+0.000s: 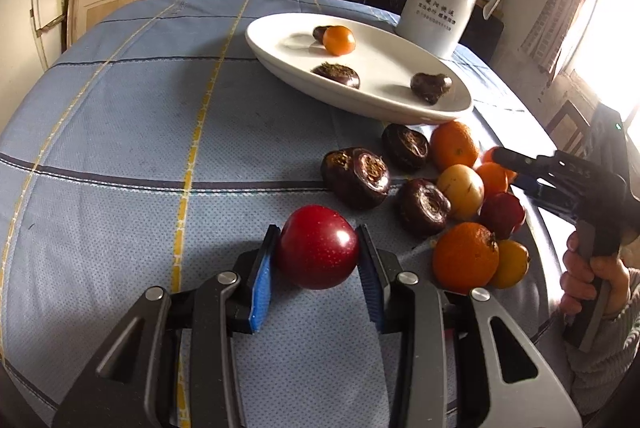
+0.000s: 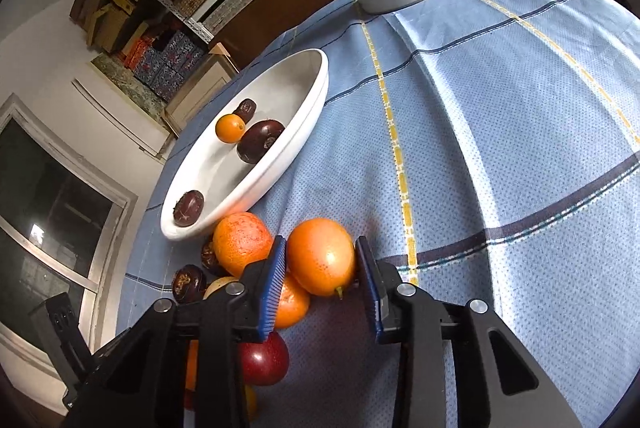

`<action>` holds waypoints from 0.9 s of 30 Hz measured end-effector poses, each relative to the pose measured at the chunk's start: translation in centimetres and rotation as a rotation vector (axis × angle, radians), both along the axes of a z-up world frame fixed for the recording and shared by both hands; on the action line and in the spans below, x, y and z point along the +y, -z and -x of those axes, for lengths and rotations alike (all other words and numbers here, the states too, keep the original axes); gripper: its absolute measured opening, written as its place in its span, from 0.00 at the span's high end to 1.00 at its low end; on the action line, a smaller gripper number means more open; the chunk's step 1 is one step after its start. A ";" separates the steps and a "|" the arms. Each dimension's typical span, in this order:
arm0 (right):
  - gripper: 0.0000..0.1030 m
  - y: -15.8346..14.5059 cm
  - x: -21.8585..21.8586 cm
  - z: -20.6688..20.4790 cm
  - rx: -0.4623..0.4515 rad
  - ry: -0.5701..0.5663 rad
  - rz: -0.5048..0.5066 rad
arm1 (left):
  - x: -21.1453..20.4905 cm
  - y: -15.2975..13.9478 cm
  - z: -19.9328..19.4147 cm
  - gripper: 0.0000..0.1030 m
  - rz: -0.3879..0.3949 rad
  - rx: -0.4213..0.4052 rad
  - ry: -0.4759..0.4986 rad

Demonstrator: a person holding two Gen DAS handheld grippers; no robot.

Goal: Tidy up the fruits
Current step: 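Carry the red tomato and the orange onto the plate and release both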

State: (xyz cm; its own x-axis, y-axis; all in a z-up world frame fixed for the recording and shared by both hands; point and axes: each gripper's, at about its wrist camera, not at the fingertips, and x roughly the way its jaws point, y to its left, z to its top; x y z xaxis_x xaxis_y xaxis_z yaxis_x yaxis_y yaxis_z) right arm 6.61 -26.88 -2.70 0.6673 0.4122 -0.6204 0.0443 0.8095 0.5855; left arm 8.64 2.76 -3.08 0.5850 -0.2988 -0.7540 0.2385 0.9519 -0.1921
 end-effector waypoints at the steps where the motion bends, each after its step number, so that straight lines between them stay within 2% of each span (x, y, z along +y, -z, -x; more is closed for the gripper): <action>1: 0.66 -0.4 -0.2 0.5 -0.023 0.007 -0.005 | 0.1 -0.3 0.1 0.64 -0.003 -0.014 -0.011; 6: 0.66 -2.8 -0.2 1.6 -0.119 0.011 0.004 | 0.0 -3.4 -0.8 0.64 -0.014 -0.101 -0.050; 10: 0.66 -5.5 1.6 -0.2 -0.153 -0.047 0.016 | -1.1 -6.2 -3.9 0.64 -0.028 -0.148 -0.057; 13: 0.66 -6.7 3.8 -2.2 -0.162 -0.096 0.044 | -2.1 -7.2 -6.6 0.64 -0.011 -0.151 -0.061; 17: 0.66 -6.8 6.5 -4.8 -0.159 -0.136 0.095 | -3.5 -6.7 -10.2 0.64 -0.040 -0.139 -0.069; 21: 0.63 -5.4 8.0 -6.9 -0.139 -0.152 0.150 | -4.1 -4.8 -12.7 0.64 -0.045 -0.112 -0.068; 24: 0.57 -4.7 7.6 -7.3 -0.115 -0.159 0.148 | -4.0 -3.2 -13.6 0.63 -0.056 -0.072 -0.059; 27: 0.57 -5.3 6.7 -6.7 -0.136 -0.145 0.103 | -3.4 -3.4 -13.5 0.62 -0.043 -0.076 -0.066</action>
State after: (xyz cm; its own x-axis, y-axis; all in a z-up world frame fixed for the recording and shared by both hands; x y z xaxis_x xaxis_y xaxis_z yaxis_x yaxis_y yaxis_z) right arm 13.28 -20.17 2.58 0.6862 0.4489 -0.5724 -0.1507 0.8575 0.4919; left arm 22.13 -0.60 0.31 0.6584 -0.2255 -0.7181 0.1871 0.9732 -0.1341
